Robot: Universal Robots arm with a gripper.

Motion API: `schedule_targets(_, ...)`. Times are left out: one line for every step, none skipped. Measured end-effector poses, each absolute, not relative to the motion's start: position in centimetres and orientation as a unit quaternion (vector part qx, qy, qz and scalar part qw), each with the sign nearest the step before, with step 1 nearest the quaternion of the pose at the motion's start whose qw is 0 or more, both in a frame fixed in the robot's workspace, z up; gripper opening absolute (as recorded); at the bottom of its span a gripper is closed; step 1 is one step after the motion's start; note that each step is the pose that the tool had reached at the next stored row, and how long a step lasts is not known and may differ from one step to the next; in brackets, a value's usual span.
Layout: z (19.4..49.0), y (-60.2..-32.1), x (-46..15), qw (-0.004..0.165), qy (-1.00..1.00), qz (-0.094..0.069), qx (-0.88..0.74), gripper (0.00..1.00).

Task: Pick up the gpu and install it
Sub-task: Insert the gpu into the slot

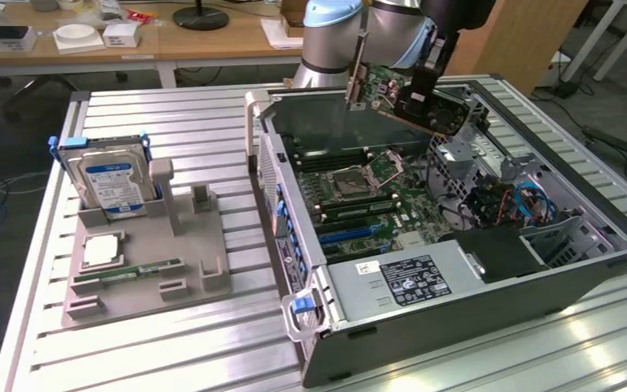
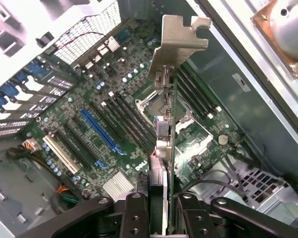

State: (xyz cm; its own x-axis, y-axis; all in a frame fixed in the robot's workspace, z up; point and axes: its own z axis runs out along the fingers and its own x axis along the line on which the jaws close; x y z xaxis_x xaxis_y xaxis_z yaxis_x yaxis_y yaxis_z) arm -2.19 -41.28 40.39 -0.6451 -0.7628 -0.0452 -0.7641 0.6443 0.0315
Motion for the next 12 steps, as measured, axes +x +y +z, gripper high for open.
schedule_targets(40.38, -41.28, -2.19, 0.014, 0.904, 0.024, -0.426, 0.27)
schedule_targets(40.37, -41.28, -2.19, 0.014, 0.901, 0.024, -0.432, 0.27)
schedule_targets(40.36, -41.29, -2.19, 0.014, 0.898, 0.024, -0.439, 0.27)
schedule_targets(40.35, -41.28, -2.19, 0.013, 0.895, 0.025, -0.445, 0.27)
schedule_targets(40.34, -41.28, -2.19, 0.013, 0.892, 0.025, -0.451, 0.27)
schedule_targets(40.33, -41.28, -2.19, 0.013, 0.889, 0.025, -0.458, 0.27)
schedule_targets(40.33, -41.28, -2.19, 0.013, 0.886, 0.025, -0.464, 0.27)
schedule_targets(40.32, -41.28, -2.19, 0.013, 0.882, 0.025, -0.47, 0.27)
schedule_targets(40.31, -41.28, -2.19, 0.013, 0.879, 0.025, -0.476, 0.27)
schedule_targets(40.29, -41.28, -2.19, 0.012, 0.875, 0.025, -0.484, 0.27)
schedule_targets(40.28, -41.28, -2.19, 0.012, 0.871, 0.026, -0.491, 0.27)
schedule_targets(40.27, -41.28, -2.19, 0.012, 0.867, 0.026, -0.498, 0.27)
